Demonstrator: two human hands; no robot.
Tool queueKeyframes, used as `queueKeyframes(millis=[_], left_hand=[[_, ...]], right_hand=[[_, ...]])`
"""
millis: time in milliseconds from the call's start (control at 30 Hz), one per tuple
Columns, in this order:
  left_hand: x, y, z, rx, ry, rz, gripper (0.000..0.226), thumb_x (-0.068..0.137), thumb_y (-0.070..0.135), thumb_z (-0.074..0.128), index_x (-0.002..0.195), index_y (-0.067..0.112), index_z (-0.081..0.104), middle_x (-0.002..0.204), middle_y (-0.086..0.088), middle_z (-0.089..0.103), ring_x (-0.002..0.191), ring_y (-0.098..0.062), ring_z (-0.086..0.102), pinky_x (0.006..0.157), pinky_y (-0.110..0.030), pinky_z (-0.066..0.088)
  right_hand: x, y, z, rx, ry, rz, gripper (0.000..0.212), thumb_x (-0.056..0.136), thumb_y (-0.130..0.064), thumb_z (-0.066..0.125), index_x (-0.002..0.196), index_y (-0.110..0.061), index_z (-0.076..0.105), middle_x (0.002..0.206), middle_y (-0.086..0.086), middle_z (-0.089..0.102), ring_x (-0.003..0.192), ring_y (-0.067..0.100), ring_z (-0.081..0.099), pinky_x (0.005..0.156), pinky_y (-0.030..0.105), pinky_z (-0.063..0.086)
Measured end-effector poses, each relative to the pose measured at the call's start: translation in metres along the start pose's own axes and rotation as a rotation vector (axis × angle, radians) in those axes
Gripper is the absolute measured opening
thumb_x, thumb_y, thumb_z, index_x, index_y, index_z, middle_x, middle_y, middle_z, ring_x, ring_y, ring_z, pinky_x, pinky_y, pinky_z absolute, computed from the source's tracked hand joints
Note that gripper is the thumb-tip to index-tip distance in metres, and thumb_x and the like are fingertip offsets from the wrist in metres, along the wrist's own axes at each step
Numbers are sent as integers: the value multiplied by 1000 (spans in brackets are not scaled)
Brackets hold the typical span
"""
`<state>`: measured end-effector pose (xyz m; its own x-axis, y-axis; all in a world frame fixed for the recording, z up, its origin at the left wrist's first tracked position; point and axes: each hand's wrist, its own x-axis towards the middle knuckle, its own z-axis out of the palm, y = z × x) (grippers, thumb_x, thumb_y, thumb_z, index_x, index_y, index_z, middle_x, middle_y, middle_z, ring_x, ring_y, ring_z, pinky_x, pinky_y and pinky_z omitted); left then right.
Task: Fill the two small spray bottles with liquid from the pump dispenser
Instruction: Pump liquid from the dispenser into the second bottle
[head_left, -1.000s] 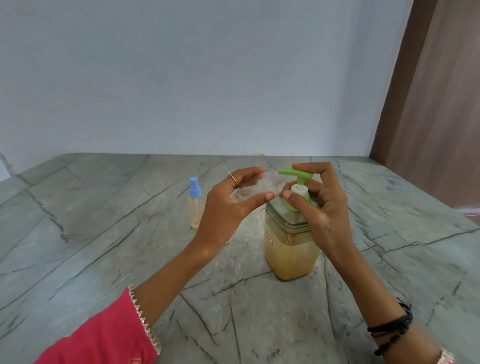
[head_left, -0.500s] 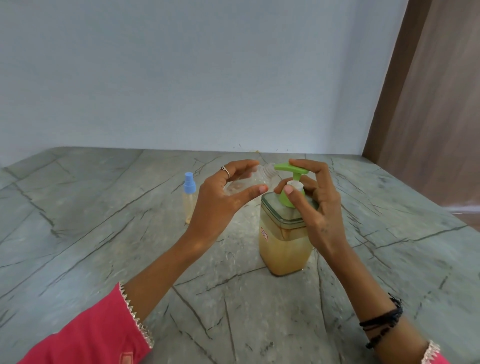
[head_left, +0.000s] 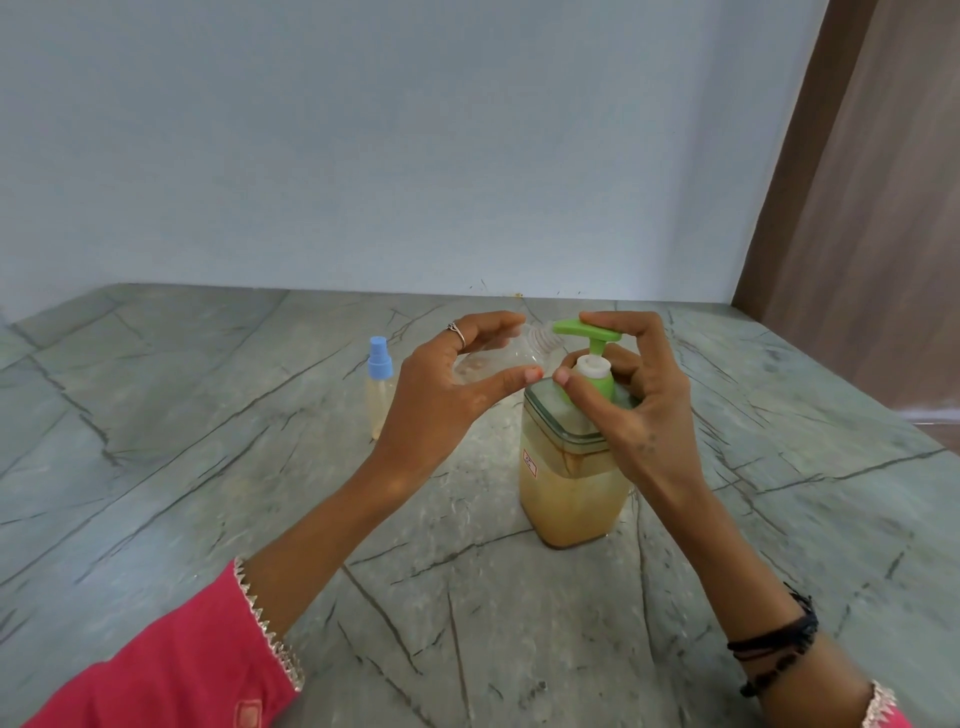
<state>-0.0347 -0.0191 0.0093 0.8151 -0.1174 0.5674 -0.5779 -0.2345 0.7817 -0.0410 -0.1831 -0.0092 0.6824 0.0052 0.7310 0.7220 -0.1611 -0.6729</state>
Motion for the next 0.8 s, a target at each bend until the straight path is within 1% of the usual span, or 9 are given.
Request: queueKeyframes(millis=[133,233,300,400,433,500,600,700,800], left_hand=[[1,1,-1,7,-3,8,41,63,38,70,102,36,59,104,19,63,101,8,57,89,-11,45],[1,1,-1,8,-3,1,42,62,38,70,102,36,59,102,20,63,100,9,57,88,-9,44],[1,1,0,15,-11,-3,42,62,39,70,103,35,59,102,20,63,100,10,57,87,-8,44],[1,0,0,13,-18,-11,42,62,39,70,102,35,60,102,19,63,99,10,57,88,-9,45],[1,0,0,13,-19,-13,42,61,39,70,102,35,59,102,19,64,100,10,57,89,-10,45],[1,-1,1,13,-22,-18,42,62,39,70,103,36,59,103,19,64,101,8,58,91,-13,46],[0,0,2,1,-17,-23,42,63,38,70,104,35,60,103,18,65,102,7,58,91,-15,47],[0,0,1,-7,-8,-27,42,63,37,71,104,34,61,103,15,65,102,6,58,91,-17,47],[0,0,1,-7,-7,-20,42,63,37,70,104,34,61,104,15,65,102,6,58,92,-18,48]], right_hand=[[3,-1,0,39,26,47,33,81,-13,72,100,-32,53,81,0,73,76,14,71,65,25,54],[6,-1,-1,70,29,84,28,83,-3,70,92,-25,54,86,4,72,73,17,71,60,25,53],[8,-1,-1,53,29,105,28,82,0,70,86,-22,53,90,7,71,70,20,70,57,26,52],[9,-2,0,68,40,122,27,82,0,70,82,-20,52,88,8,70,67,20,67,55,24,50],[9,-2,1,65,43,117,25,81,-4,71,82,-21,52,88,7,70,69,20,67,56,25,52],[6,-3,1,58,47,100,20,80,-13,69,85,-24,52,87,7,71,73,24,70,60,36,57],[1,-2,1,47,45,55,21,83,-15,66,95,-27,53,84,8,71,74,30,69,64,52,55],[-1,-2,1,54,38,35,28,86,-12,66,100,-32,53,91,3,72,74,33,68,63,55,54],[0,-1,1,38,43,17,31,86,-16,66,101,-39,53,91,5,72,73,38,66,62,57,52]])
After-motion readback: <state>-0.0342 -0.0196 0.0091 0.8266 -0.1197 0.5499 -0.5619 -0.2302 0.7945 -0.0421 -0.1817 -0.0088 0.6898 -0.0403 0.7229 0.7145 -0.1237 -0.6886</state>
